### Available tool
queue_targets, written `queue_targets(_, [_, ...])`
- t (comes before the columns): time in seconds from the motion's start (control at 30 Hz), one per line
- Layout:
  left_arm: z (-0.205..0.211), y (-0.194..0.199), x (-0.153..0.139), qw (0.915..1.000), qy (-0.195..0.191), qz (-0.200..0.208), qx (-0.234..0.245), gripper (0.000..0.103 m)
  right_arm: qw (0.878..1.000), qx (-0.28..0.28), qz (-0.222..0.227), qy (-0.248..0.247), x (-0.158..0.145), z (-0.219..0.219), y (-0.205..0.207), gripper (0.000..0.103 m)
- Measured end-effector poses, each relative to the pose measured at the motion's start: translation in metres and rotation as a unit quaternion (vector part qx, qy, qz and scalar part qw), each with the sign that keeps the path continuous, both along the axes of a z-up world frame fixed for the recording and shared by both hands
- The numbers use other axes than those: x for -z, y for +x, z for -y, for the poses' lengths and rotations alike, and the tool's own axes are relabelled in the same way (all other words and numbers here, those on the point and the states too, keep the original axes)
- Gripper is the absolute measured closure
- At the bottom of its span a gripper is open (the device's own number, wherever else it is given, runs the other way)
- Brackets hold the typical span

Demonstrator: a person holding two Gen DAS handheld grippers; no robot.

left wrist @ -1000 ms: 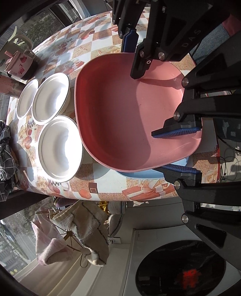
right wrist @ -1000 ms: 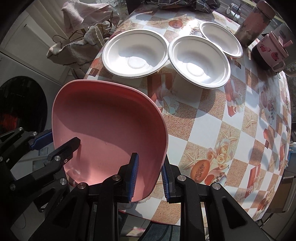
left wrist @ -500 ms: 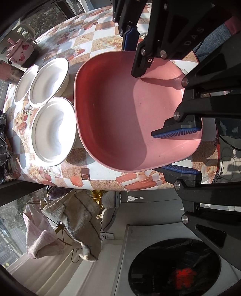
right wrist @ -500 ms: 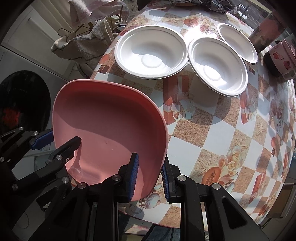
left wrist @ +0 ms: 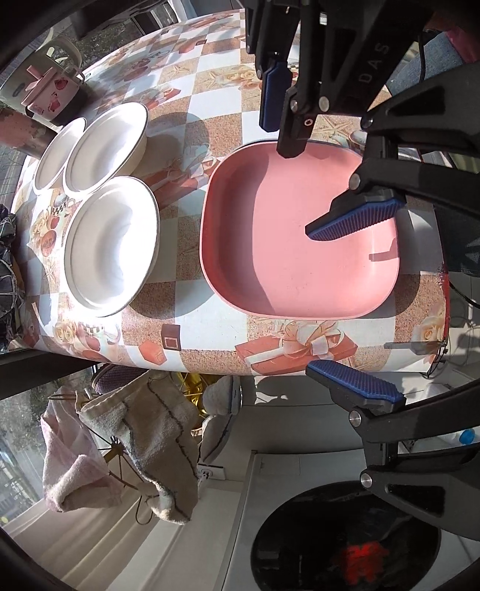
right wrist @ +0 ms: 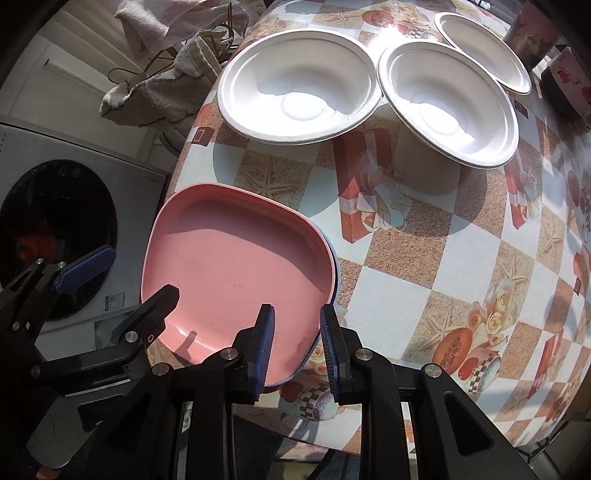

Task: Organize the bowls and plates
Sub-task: 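Lower the pink plate onto the blue plate and open both grippers, then move both grippers to the nearest white bowl and grasp its rim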

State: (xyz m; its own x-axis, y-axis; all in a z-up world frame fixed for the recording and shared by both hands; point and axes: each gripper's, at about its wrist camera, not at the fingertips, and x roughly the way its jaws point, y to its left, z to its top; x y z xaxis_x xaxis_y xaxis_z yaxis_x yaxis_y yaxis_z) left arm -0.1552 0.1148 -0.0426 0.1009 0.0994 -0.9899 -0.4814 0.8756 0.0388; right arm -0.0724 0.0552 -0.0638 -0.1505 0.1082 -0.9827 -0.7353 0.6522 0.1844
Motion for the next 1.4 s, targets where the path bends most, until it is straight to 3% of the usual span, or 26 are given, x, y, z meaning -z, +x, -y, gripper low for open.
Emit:
queue_targets(0.07, [-0.004,-0.001,-0.004,0.9999,0.004,0.007,-0.008,0.030,0.999,0.020,0.021,-0.017,-0.001,0.008,0.008,0.031])
queue_targets(0.13, [-0.009,-0.002,-0.007,0.9996,-0.008,0.017,-0.021,0.026,0.999,0.053,0.006,-0.004,0.000,0.021,0.019,0.011])
queue_targets(0.17, [-0.012,-0.003,-0.009,0.9993,-0.013,0.021,-0.028,0.025,0.997,0.072,-0.002,-0.001,0.001,0.028,0.023,0.009])
queue_targets(0.4, [-0.014,0.008,-0.012,0.9994,-0.015,0.018,-0.023,0.025,0.990,0.138,-0.020,-0.014,0.008,0.059,0.042,0.009])
queue_targets(1.07, [-0.006,0.067,-0.025,0.9997,0.000,0.018,0.017,0.025,0.982,0.187,-0.022,-0.013,0.005,0.094,0.082,0.009])
queue_targets(1.4, [0.011,0.147,-0.029,0.9970,0.026,0.023,0.069,0.025,0.975,0.221,0.000,0.004,-0.005,0.115,0.146,0.009])
